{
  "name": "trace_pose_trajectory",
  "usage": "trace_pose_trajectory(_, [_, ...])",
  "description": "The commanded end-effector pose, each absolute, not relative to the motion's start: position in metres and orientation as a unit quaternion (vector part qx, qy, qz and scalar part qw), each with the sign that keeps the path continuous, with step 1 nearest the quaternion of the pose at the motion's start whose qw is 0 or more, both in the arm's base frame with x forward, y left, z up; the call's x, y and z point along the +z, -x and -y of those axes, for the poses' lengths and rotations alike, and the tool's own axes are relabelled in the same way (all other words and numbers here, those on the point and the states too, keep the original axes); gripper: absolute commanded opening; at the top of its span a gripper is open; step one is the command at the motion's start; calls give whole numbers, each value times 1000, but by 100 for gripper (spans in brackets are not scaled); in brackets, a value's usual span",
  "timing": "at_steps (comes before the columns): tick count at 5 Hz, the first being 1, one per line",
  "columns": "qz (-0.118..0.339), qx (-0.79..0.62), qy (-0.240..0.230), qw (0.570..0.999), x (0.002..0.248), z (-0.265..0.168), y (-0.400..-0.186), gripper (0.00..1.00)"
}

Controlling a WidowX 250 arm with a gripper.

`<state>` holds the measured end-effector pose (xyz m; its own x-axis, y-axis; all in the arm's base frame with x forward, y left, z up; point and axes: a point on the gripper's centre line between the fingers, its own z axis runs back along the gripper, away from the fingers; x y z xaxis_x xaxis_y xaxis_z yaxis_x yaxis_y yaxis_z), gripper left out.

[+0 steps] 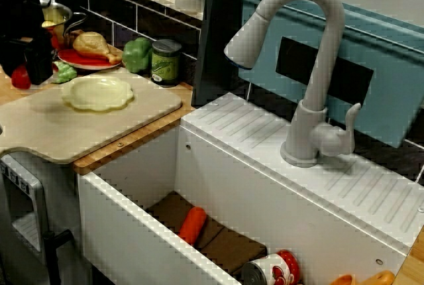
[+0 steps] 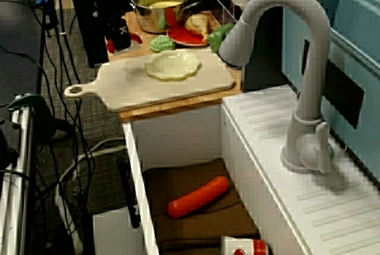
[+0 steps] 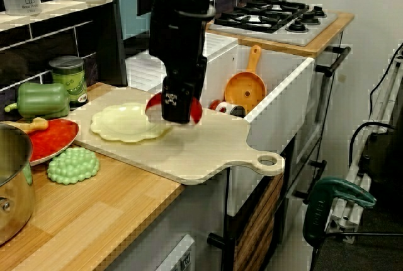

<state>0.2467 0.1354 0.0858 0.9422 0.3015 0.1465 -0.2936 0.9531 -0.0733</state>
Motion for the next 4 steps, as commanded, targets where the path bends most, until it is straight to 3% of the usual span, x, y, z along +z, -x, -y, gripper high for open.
trace_pose_trajectory(1, [94, 151, 27, 984, 107, -140, -273, 0])
trace_pose_trajectory(2, [70, 156, 25, 985, 95, -132, -292, 0])
trace_pose_trajectory(4, [64, 162, 21, 984, 92, -131, -307, 0])
